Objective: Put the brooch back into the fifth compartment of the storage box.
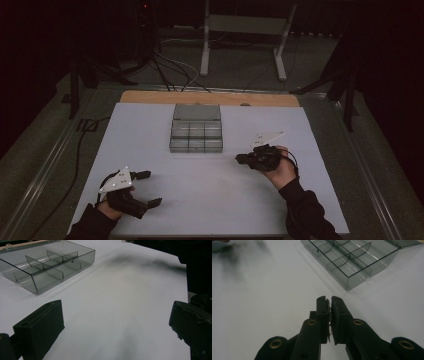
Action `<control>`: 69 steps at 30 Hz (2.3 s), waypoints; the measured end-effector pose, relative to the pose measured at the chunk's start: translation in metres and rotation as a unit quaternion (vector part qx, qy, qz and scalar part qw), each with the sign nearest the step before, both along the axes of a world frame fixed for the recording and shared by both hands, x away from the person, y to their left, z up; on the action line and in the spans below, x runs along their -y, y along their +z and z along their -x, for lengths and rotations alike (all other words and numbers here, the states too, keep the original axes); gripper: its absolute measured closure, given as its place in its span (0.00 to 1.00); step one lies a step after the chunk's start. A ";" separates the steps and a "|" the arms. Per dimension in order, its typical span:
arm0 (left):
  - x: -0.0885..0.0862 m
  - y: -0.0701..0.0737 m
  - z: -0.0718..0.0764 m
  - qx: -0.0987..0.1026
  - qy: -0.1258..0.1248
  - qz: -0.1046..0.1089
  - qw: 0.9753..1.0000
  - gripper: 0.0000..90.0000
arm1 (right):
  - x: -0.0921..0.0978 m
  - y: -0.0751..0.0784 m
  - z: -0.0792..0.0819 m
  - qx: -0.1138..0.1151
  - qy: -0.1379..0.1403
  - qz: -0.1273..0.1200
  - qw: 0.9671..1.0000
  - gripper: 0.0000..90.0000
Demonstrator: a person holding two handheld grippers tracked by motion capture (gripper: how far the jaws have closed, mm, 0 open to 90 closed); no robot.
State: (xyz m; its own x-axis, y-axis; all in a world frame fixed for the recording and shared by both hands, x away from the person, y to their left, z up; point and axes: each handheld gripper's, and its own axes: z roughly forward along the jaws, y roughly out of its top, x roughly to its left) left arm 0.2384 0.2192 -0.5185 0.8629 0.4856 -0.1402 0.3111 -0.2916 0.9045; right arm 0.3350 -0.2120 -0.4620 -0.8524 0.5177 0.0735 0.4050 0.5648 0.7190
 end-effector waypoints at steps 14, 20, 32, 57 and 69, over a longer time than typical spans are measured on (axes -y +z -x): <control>0.000 0.000 0.000 0.000 -0.001 0.001 1.000 0.01 | -0.020 0.013 -0.017 0.002 0.003 0.000 1.000 0.95; 0.000 0.001 0.000 0.001 -0.001 0.004 1.000 0.01 | -0.029 0.015 -0.026 0.001 0.006 -0.002 1.000 0.95; 0.000 0.000 0.000 0.000 -0.002 0.003 1.000 0.01 | -0.047 0.023 -0.043 0.005 0.008 0.001 1.000 0.95; -0.001 0.000 0.000 0.000 -0.001 0.002 1.000 0.01 | -0.097 0.018 -0.077 0.000 0.016 0.008 1.000 0.95; -0.001 0.000 0.000 -0.002 -0.001 0.003 1.000 0.01 | -0.118 0.011 -0.091 -0.014 0.021 0.016 1.000 0.95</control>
